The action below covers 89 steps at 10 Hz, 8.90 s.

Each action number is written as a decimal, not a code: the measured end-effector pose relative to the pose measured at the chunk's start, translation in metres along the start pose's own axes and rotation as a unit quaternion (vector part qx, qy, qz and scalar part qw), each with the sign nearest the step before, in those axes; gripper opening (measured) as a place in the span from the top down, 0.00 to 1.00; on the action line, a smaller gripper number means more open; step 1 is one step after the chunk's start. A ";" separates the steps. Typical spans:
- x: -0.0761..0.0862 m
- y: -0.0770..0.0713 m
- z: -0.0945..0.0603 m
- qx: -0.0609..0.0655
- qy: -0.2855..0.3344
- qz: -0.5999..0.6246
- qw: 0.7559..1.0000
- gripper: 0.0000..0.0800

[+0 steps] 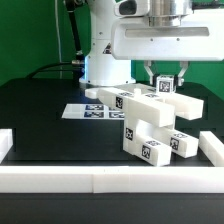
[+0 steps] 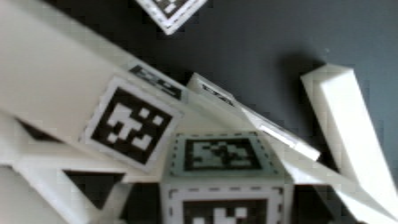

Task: Assemble chair

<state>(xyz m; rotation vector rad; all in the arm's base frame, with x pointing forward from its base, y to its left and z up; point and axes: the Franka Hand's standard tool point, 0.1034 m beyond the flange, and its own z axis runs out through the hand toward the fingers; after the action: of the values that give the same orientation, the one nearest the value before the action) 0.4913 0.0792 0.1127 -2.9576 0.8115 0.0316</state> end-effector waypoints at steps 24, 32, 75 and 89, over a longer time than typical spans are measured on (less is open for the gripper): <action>0.000 -0.003 0.002 -0.016 0.003 -0.419 0.908 0.33; 0.003 -0.002 0.003 -0.014 0.007 -0.208 0.978 0.64; -0.044 0.001 0.027 -0.043 -0.005 -0.052 0.998 0.19; -0.025 0.008 0.015 -0.060 -0.011 -0.115 0.992 0.19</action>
Offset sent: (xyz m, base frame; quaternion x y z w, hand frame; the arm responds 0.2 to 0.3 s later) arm 0.0000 0.0000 0.0000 0.0000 0.0000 0.1296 0.9916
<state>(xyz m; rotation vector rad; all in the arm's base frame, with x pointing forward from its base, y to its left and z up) 0.4659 0.0860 0.0977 -3.1368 0.4775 0.1031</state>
